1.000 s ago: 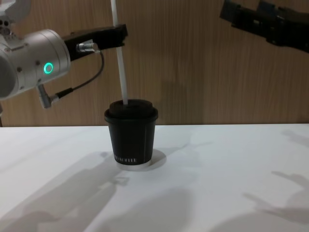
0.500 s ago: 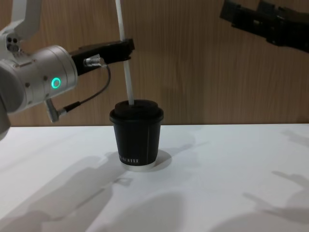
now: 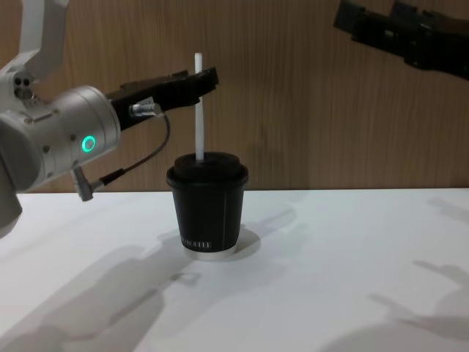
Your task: Pick up the straw with one hand, pass it to the other hand, and insert it into the cup.
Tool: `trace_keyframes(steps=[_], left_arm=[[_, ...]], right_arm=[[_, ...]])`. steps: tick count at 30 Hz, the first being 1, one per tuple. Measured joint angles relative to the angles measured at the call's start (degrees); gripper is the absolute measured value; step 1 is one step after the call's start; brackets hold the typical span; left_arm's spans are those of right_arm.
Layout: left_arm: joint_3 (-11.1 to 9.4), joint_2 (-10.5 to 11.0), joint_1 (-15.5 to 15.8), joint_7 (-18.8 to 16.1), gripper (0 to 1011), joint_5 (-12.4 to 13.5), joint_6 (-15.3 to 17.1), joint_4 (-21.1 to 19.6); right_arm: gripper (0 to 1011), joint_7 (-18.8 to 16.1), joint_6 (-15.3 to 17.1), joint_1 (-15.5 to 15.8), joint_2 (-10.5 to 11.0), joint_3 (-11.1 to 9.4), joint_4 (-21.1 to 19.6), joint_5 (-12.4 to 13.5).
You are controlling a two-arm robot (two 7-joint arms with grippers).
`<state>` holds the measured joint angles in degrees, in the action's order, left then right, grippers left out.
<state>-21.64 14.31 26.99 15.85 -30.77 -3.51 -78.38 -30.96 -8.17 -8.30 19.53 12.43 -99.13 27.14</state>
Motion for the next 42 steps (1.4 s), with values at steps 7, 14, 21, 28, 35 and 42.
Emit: trace_keyframes(steps=[7, 14, 21, 28, 35, 42], left_arm=[[0.82, 0.75, -2.82, 0.37, 679, 0.08, -1.29, -2.57], [2.11, 2.22, -7.13, 1.00, 855, -0.29, -2.55, -6.96], [3.24, 3.81, -11.66, 2.15, 1003, -1.29, -3.41, -11.61], [3.74, 5.13, -15.70, 3.28, 1003, -1.83, -3.85, -16.19], [3.73, 5.90, -18.77, 3.89, 1003, -1.71, -4.08, -19.61], [3.70, 6.42, -20.69, 4.25, 1003, -1.45, -4.22, -21.77]], right_arm=[[1001, 0.00, 0.00, 0.00, 0.00, 0.00, 0.00, 0.00], [1001, 0.00, 0.00, 0.00, 0.00, 0.00, 0.00, 0.00], [1001, 0.00, 0.00, 0.00, 0.00, 0.00, 0.00, 0.00], [1001, 0.00, 0.00, 0.00, 0.00, 0.00, 0.00, 0.00], [1001, 0.00, 0.00, 0.00, 0.00, 0.00, 0.00, 0.00], [1001, 0.00, 0.00, 0.00, 0.00, 0.00, 0.00, 0.00]])
